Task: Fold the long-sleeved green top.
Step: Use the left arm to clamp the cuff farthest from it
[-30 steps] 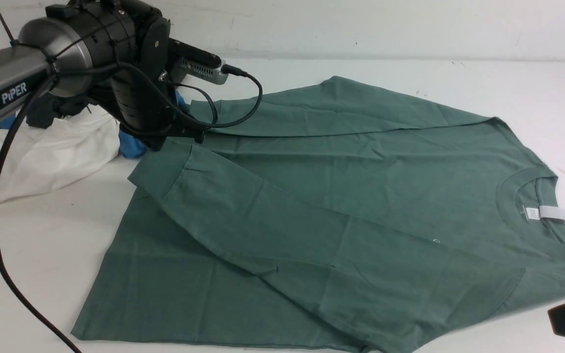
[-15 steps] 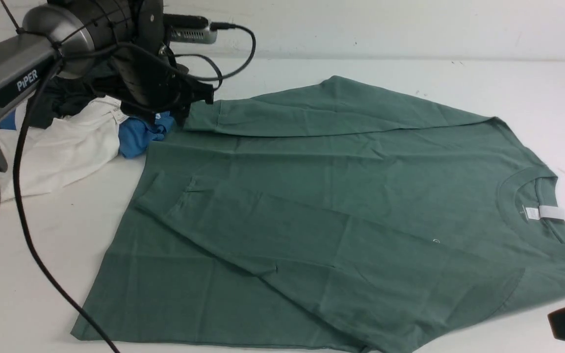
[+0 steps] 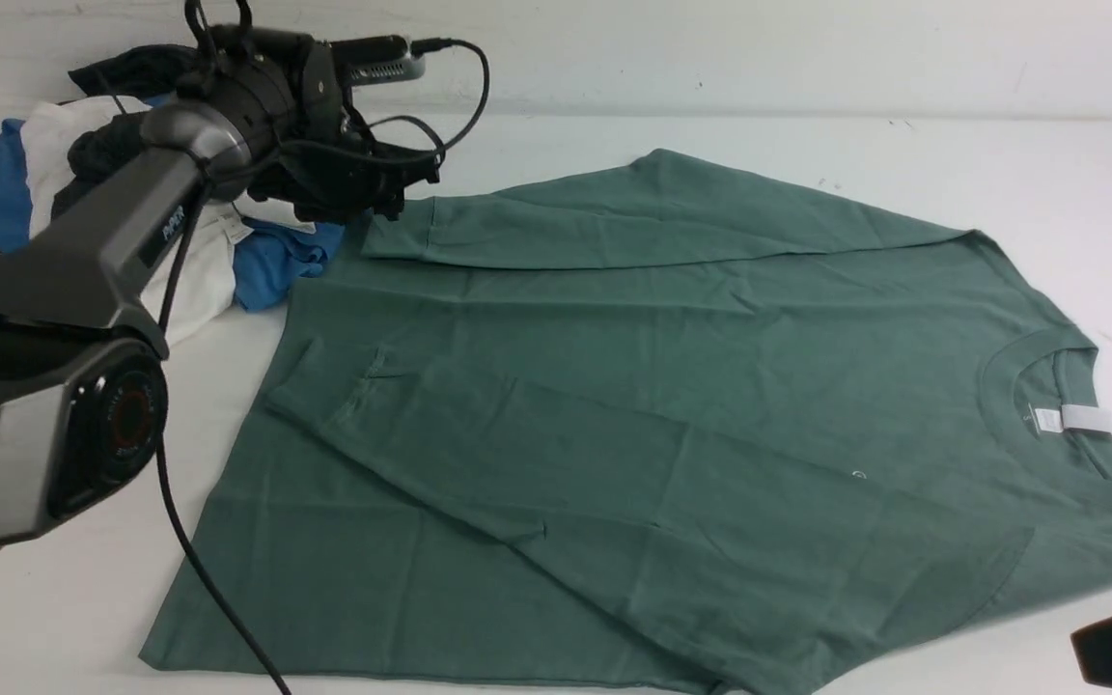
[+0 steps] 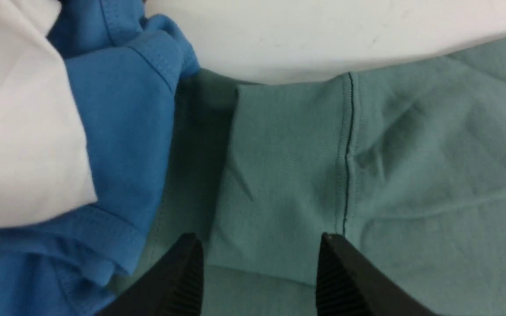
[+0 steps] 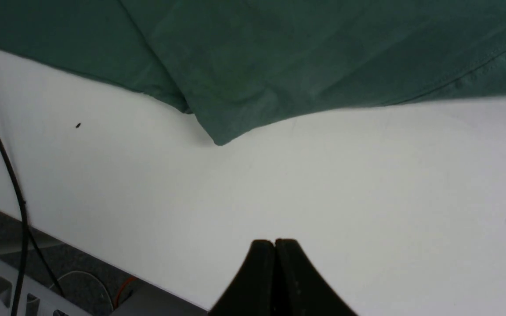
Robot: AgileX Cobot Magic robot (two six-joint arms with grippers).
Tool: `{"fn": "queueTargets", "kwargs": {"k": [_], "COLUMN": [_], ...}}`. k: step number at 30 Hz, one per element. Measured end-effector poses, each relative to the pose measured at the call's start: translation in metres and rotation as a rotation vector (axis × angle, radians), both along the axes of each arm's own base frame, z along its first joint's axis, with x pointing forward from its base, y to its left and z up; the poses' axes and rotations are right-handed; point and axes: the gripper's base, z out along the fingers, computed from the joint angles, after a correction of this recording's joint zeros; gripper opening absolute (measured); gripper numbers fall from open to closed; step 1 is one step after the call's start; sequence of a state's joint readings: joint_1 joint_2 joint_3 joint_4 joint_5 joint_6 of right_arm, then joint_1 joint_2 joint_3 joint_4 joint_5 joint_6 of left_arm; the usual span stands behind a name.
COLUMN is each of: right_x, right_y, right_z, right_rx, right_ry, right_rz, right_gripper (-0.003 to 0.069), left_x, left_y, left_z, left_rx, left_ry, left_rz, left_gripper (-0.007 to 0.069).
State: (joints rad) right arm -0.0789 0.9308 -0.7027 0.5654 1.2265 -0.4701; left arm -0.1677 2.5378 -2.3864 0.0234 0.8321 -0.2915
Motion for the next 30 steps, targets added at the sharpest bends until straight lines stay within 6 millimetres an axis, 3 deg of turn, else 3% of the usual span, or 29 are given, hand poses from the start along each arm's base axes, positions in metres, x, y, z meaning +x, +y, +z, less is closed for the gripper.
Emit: {"fn": "queueTargets", "kwargs": {"k": [3,14,19,21,24,26,28,30], "right_x": [0.0,0.0,0.0,0.0,0.0,0.0,0.0,0.0], "right_y": [0.0,0.0,0.0,0.0,0.0,0.0,0.0,0.0], "right_z": [0.0,0.0,0.0,0.0,0.0,0.0,0.0,0.0], "right_rx": [0.002,0.002,0.002,0.002,0.002,0.002,0.002,0.002], "right_ry": [0.003,0.003,0.003,0.003,0.003,0.003,0.003,0.003], "right_rz": [0.002,0.002,0.002,0.002,0.002,0.002,0.002,0.002], "right_gripper": [-0.0015,-0.0015,-0.0015,-0.0015,-0.0015,-0.0015,-0.0015,-0.0015], "left_x": [0.006,0.013,0.014,0.014,0.012,0.009,0.007,0.0], "left_y": [0.0,0.001,0.001,0.001,0.002,0.002,0.002,0.004], "left_z": [-0.016,-0.045,-0.046,-0.046,-0.043,-0.036,-0.027,-0.003], "left_rx": [-0.004,0.004,0.01,0.011,0.016,0.025,0.028,0.035], "left_ry": [-0.02,-0.038,-0.042,-0.041,-0.018,0.003,0.006,0.014], "left_rz": [0.001,0.0,-0.001,-0.001,-0.002,-0.007,-0.01,-0.016], "left_gripper": [0.0335,0.0335,0.033,0.0293,0.0108,0.0041,0.0026,0.0019]}}
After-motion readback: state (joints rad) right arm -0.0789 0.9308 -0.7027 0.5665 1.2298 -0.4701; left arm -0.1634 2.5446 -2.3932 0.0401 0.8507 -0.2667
